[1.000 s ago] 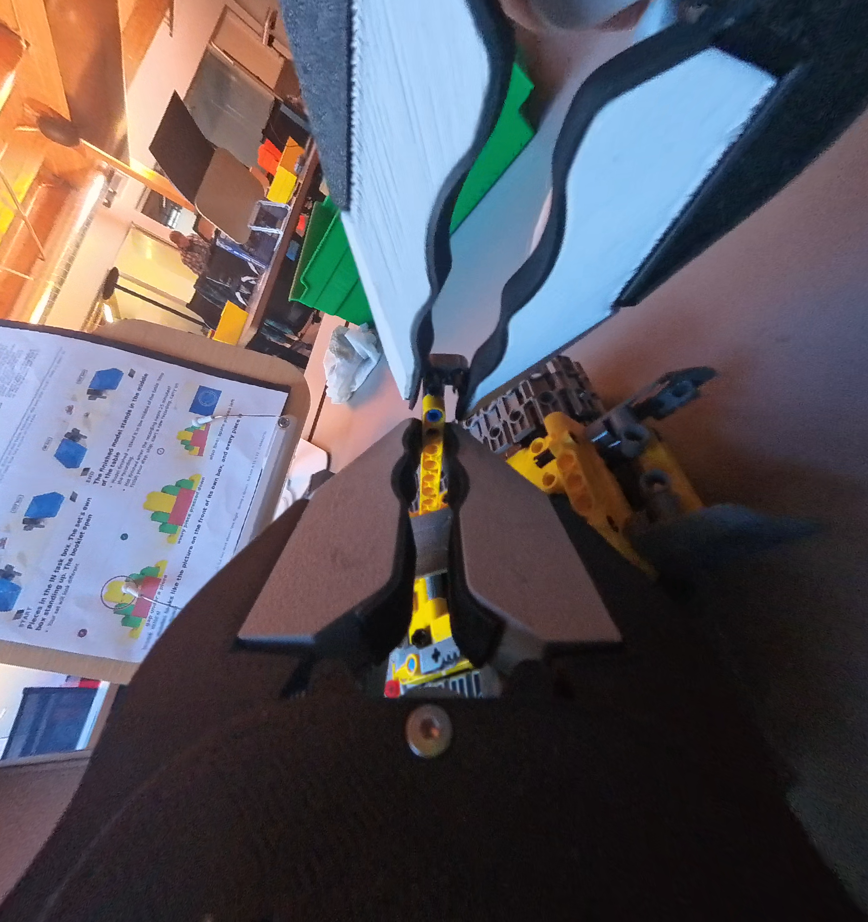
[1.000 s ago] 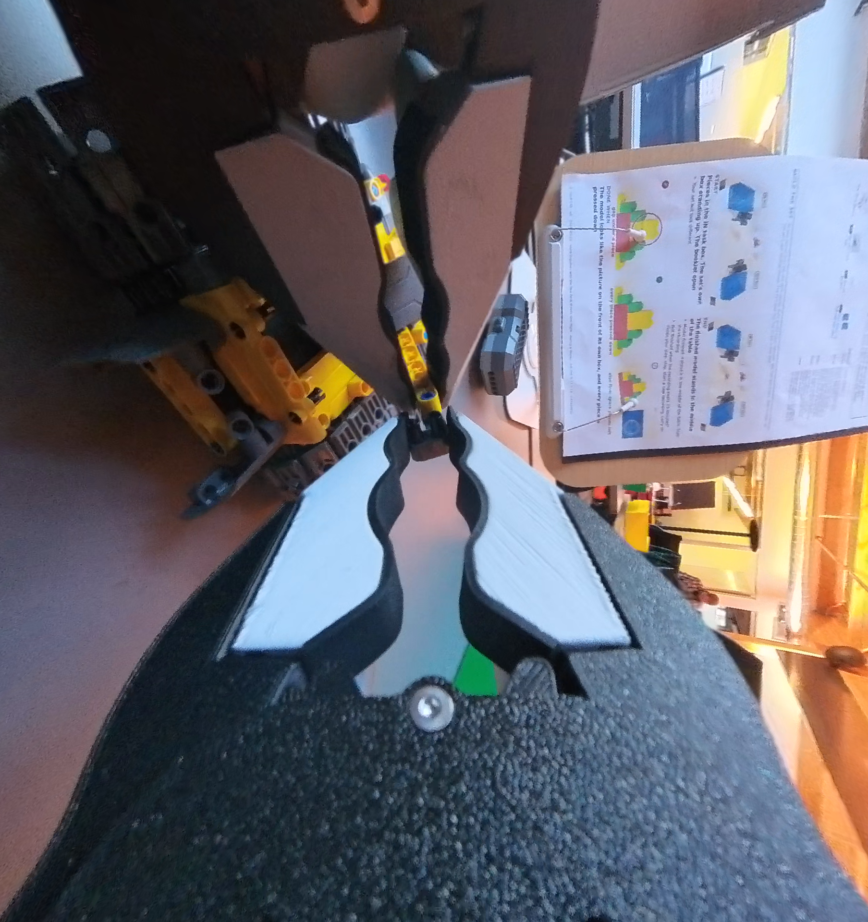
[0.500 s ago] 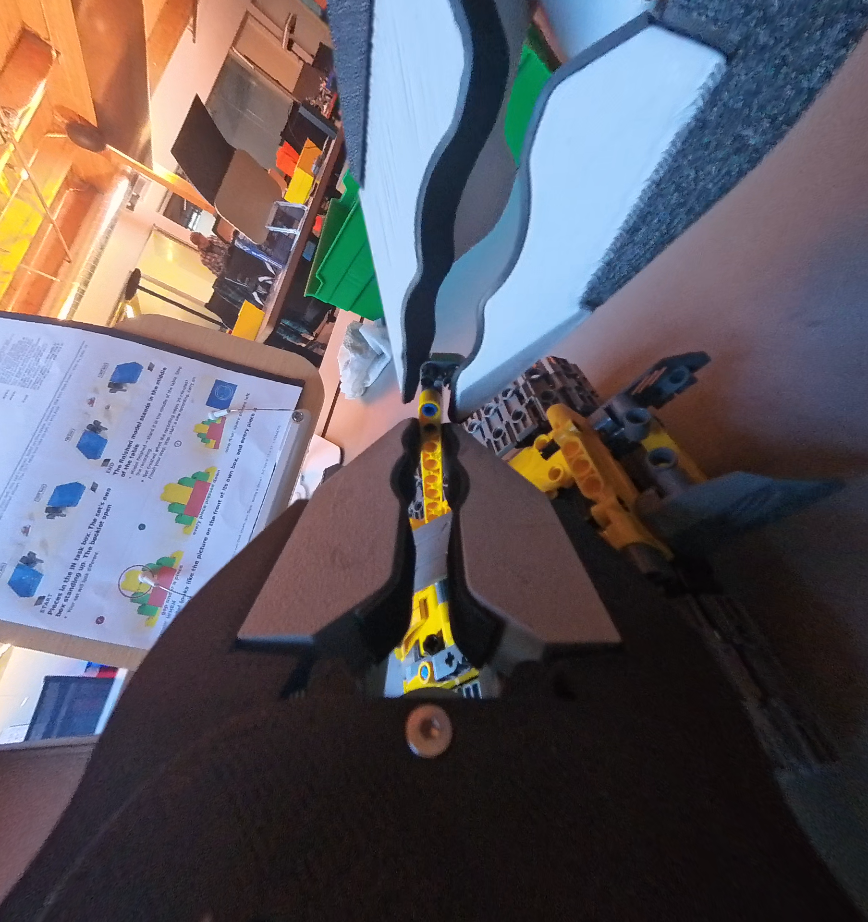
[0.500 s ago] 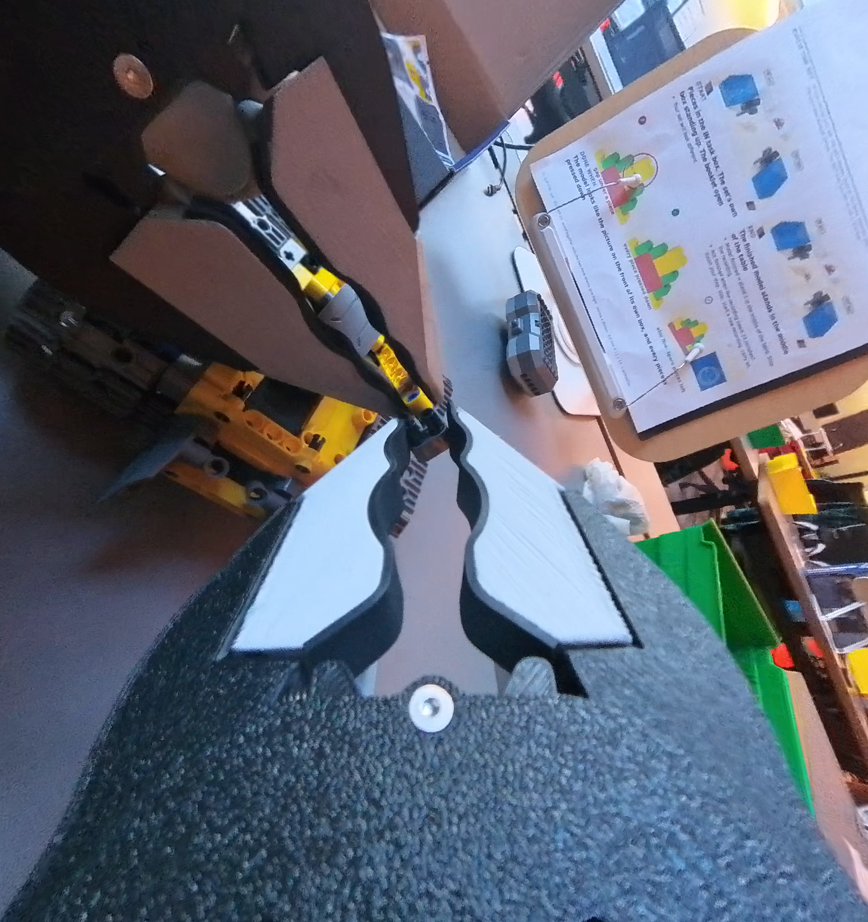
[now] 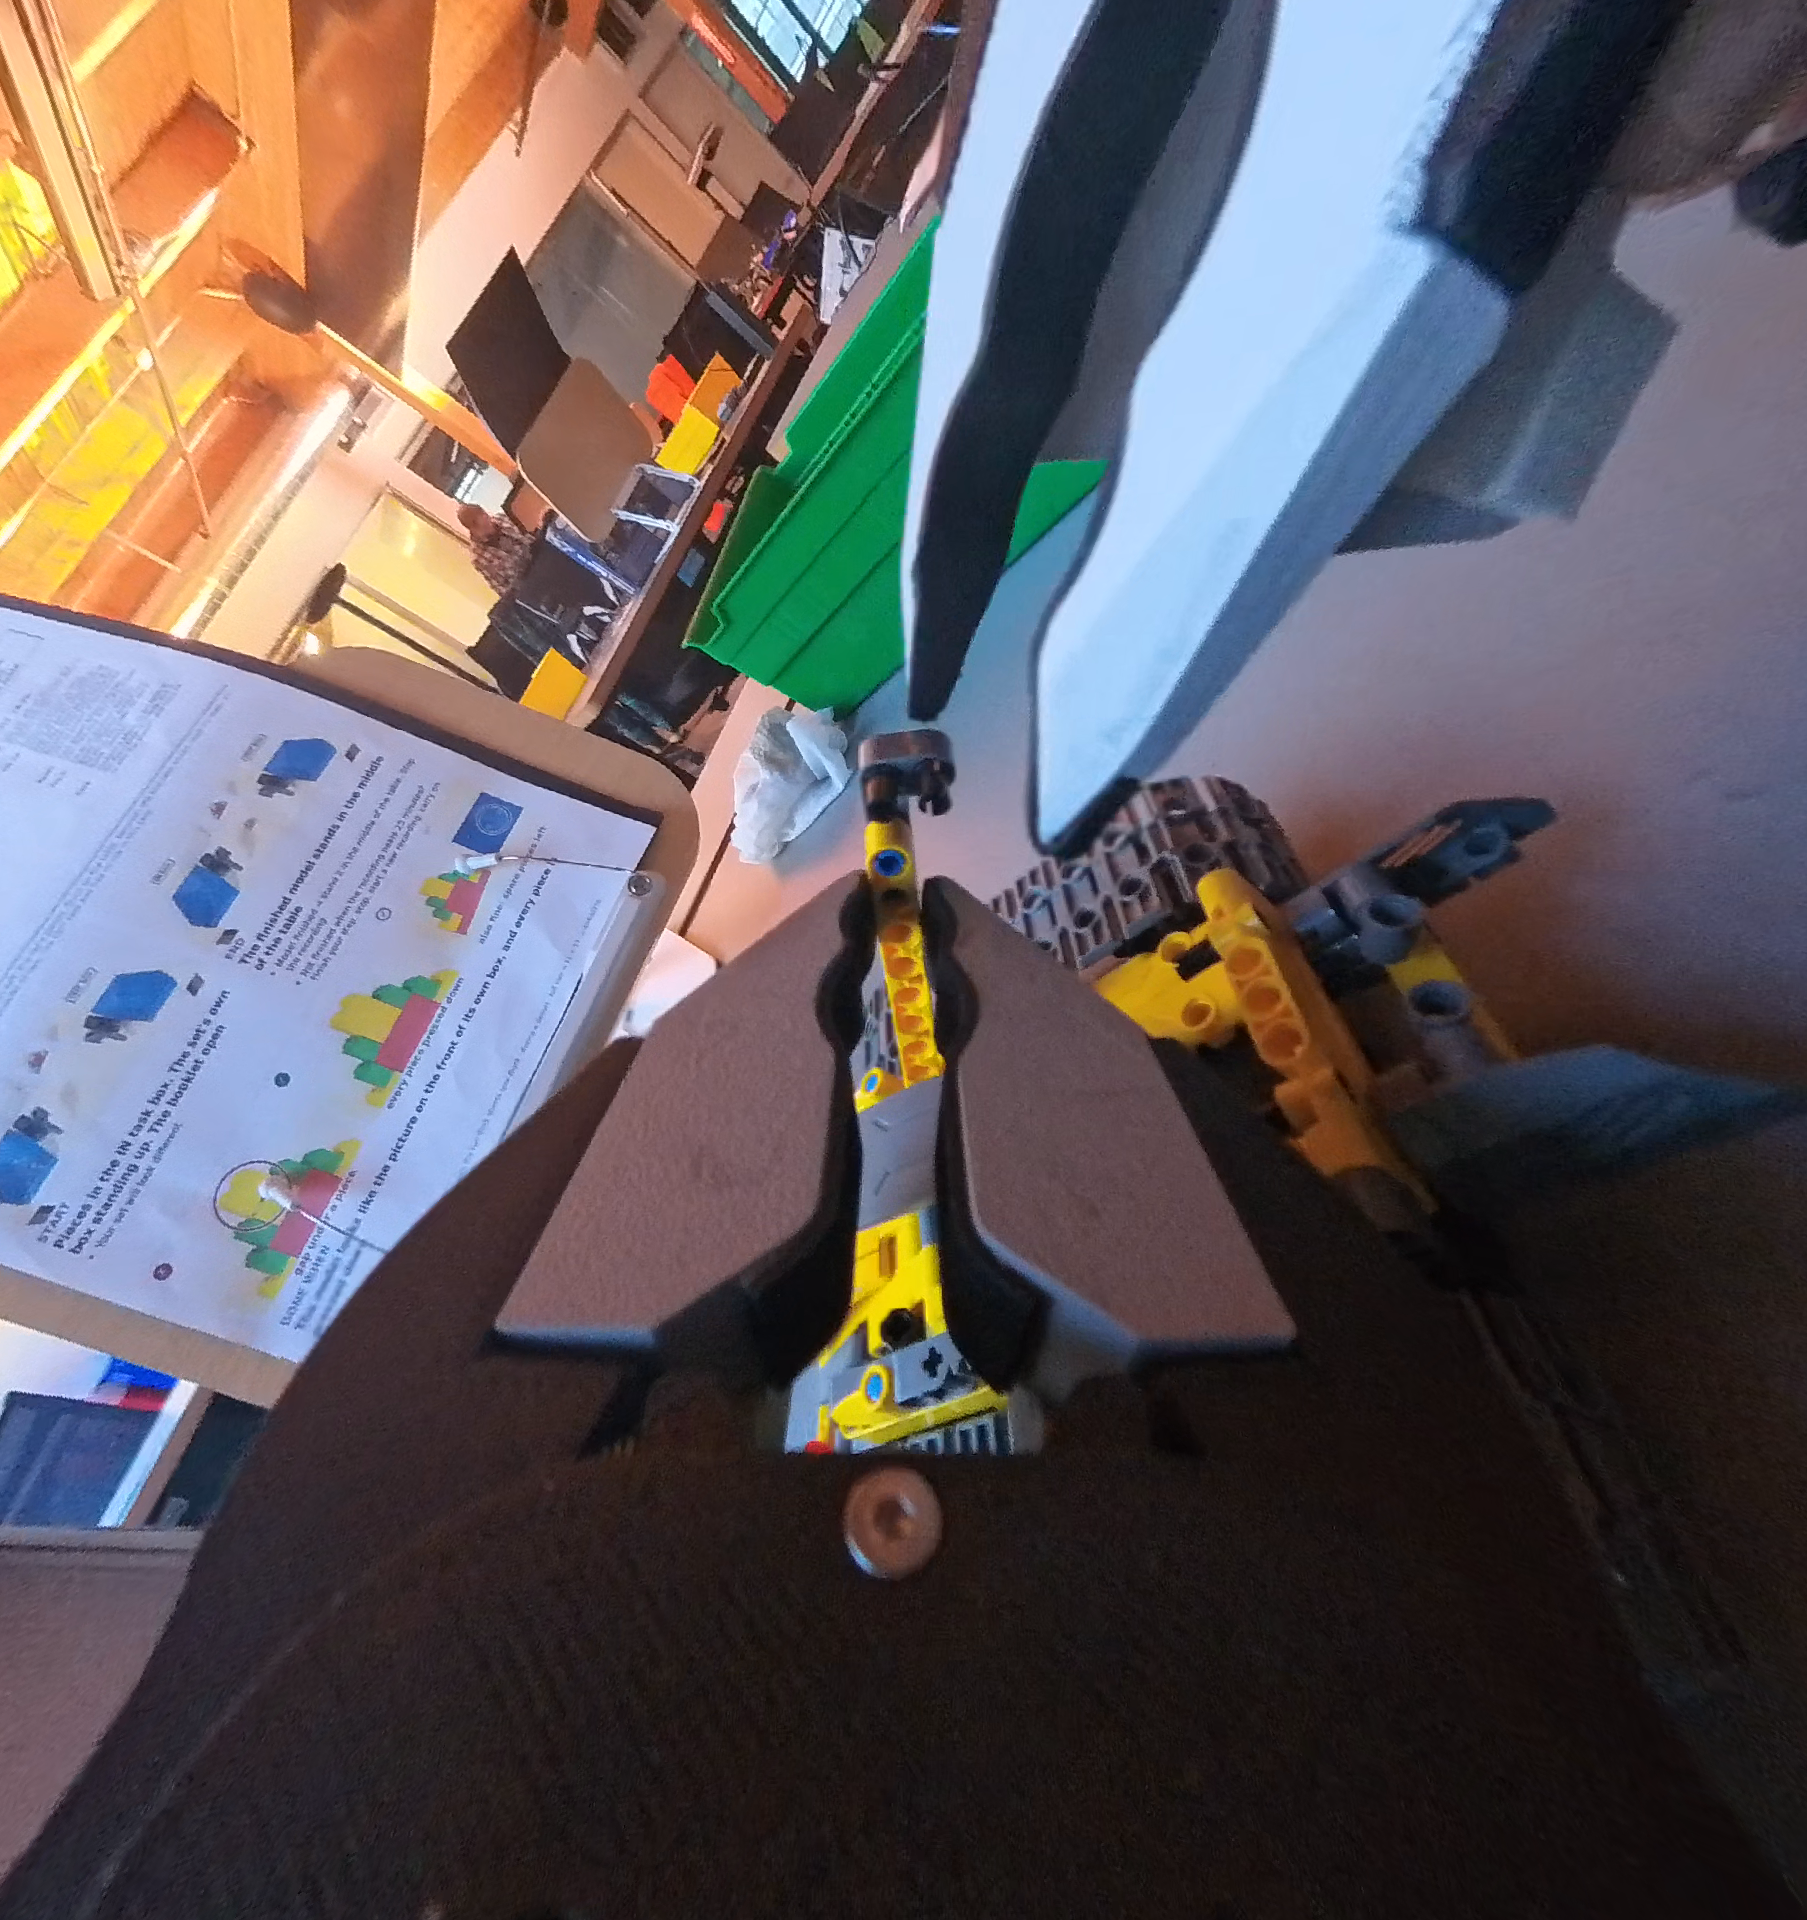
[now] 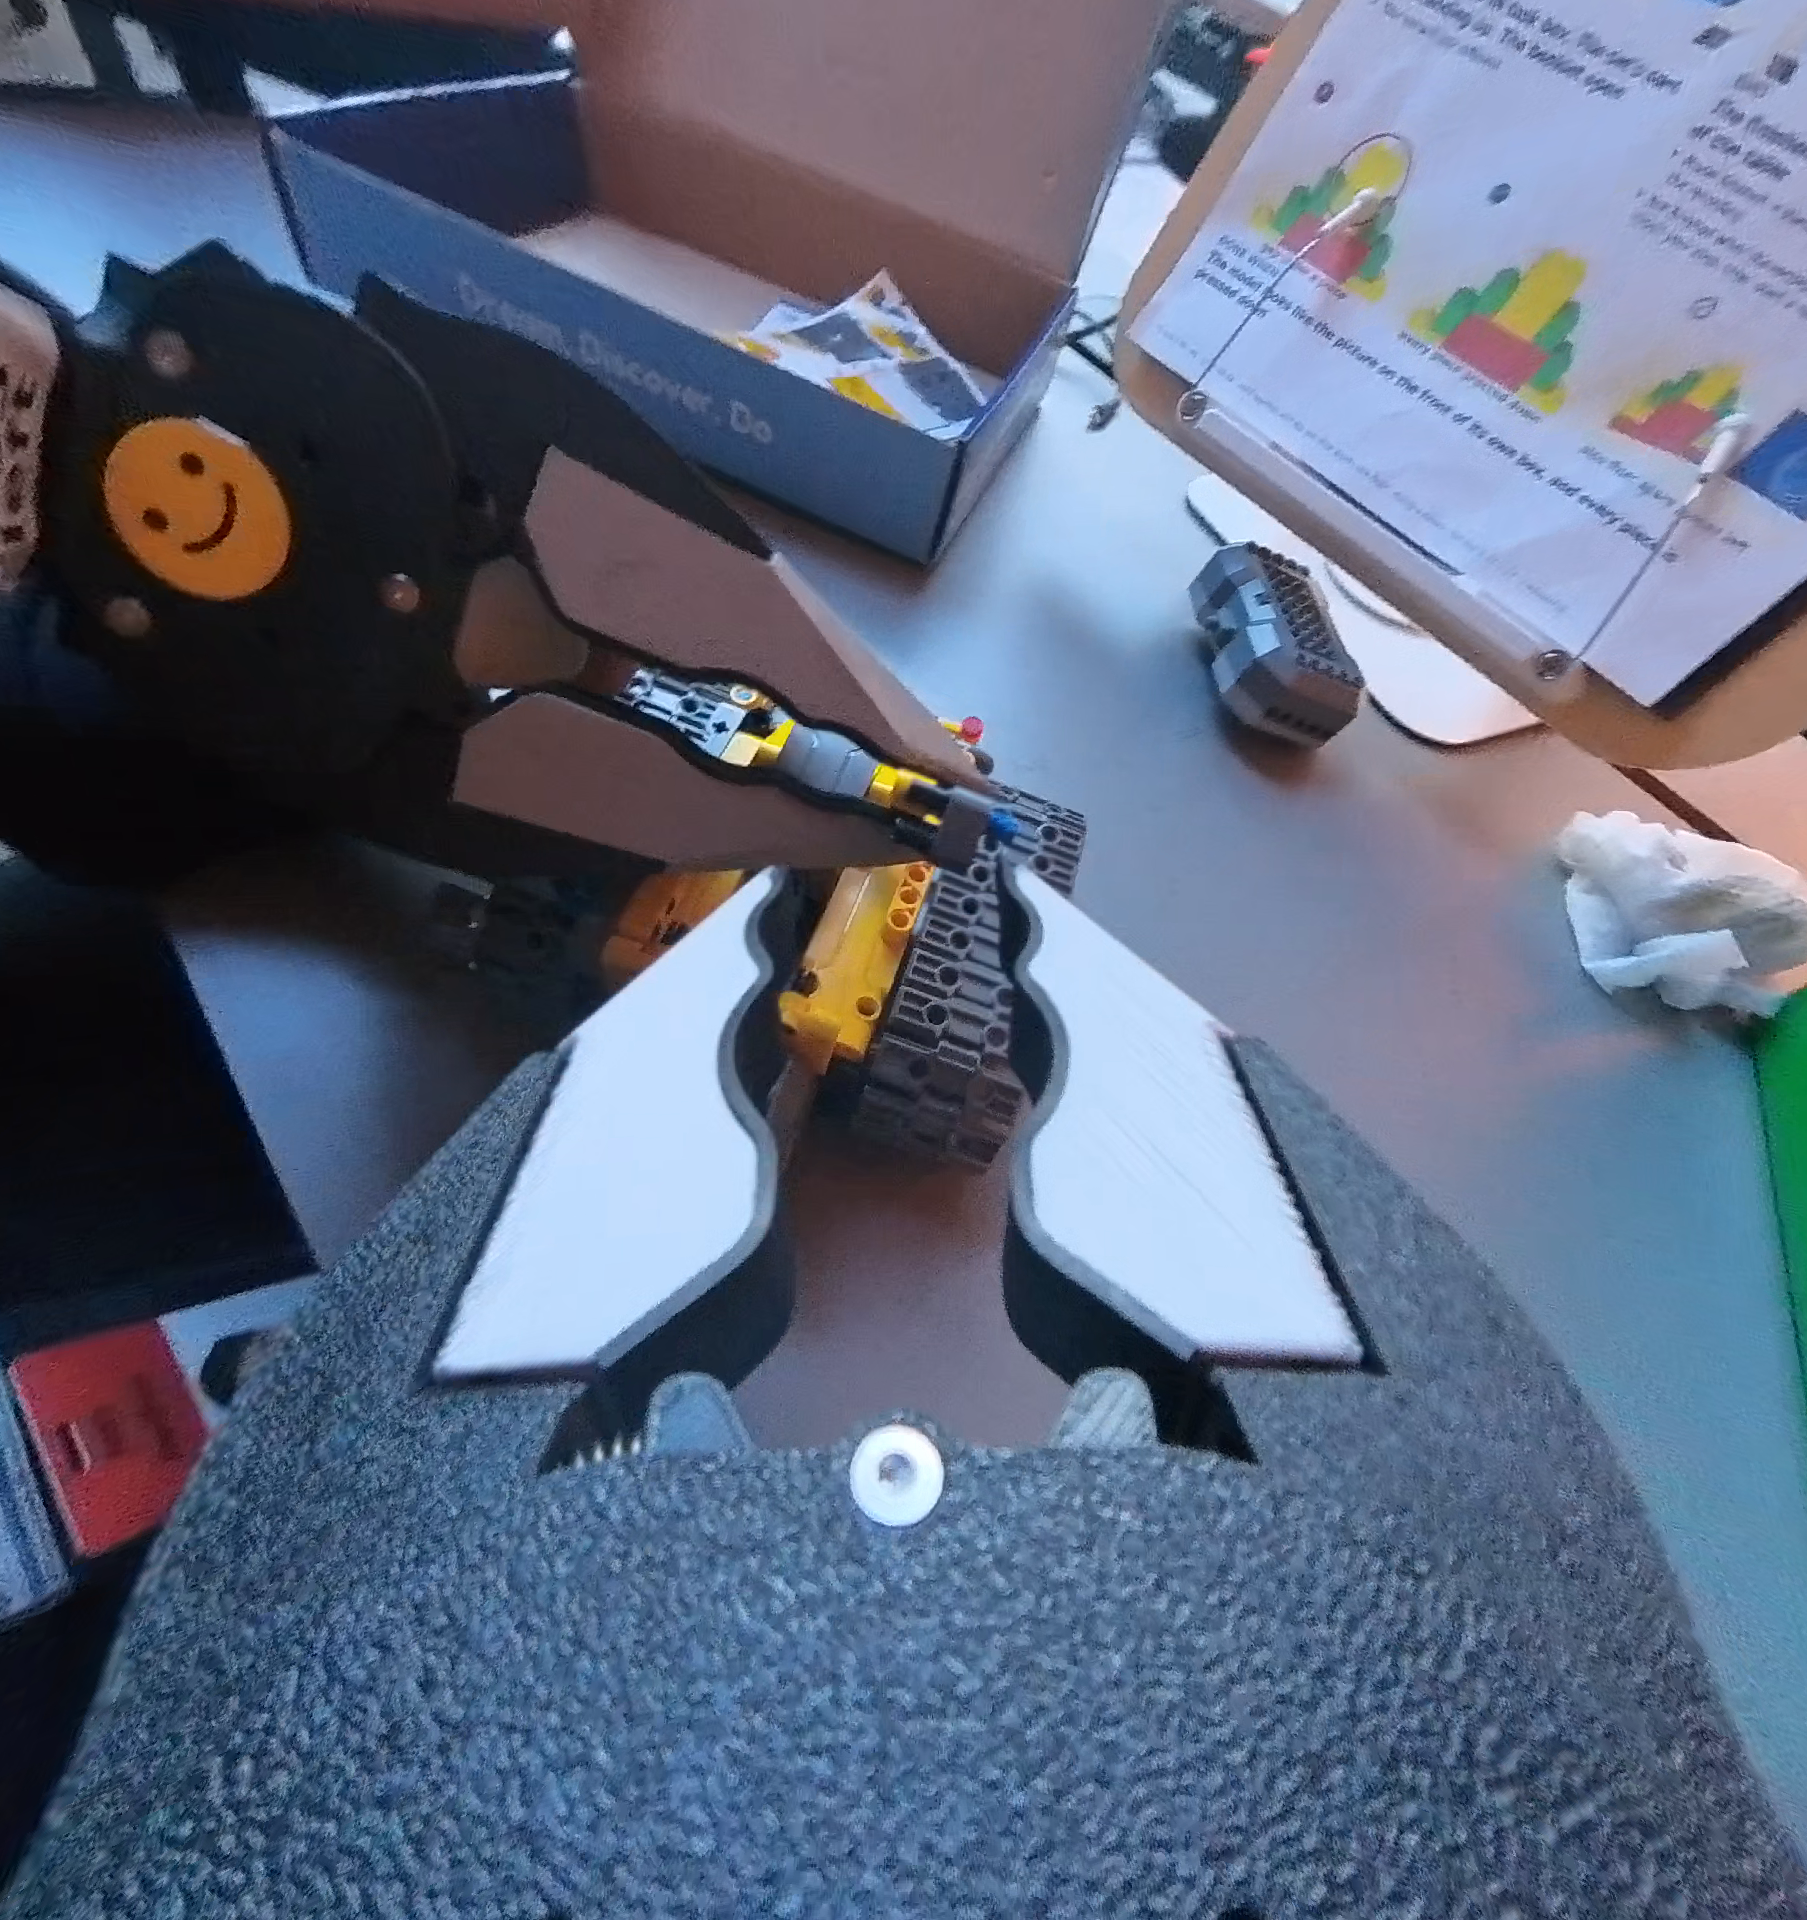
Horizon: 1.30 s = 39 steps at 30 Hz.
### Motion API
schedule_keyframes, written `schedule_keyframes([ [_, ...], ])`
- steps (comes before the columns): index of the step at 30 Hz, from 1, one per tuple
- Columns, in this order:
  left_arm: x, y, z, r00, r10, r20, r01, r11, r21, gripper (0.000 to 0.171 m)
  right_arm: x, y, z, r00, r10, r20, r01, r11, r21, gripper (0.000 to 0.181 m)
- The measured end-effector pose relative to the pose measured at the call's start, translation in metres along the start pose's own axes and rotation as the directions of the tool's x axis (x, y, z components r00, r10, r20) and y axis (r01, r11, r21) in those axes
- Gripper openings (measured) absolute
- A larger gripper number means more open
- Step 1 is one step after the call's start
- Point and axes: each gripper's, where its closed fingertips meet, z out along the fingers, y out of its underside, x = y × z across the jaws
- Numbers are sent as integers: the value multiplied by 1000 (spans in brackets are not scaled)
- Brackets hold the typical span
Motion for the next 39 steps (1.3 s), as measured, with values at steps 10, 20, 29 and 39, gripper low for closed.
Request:
schedule_keyframes([
  [10,0,-2,0,999,40,32,-40,999,8,6,9,-10,13,997,79,-16,-77,994,81,20],
  [20,6,-5,1,996,89,16,-89,996,-4,5,7,-4,8,1000,-20,-13,20,998,64,17],
  [29,6,-5,-1,999,2,-49,0,1000,29,5,6,-6,9,998,-5,68,-4,992,127,16],
  [39,10,-7,-3,998,15,-66,-11,998,58,6,1,-4,7,925,-378,-40,380,923,63,18],
])
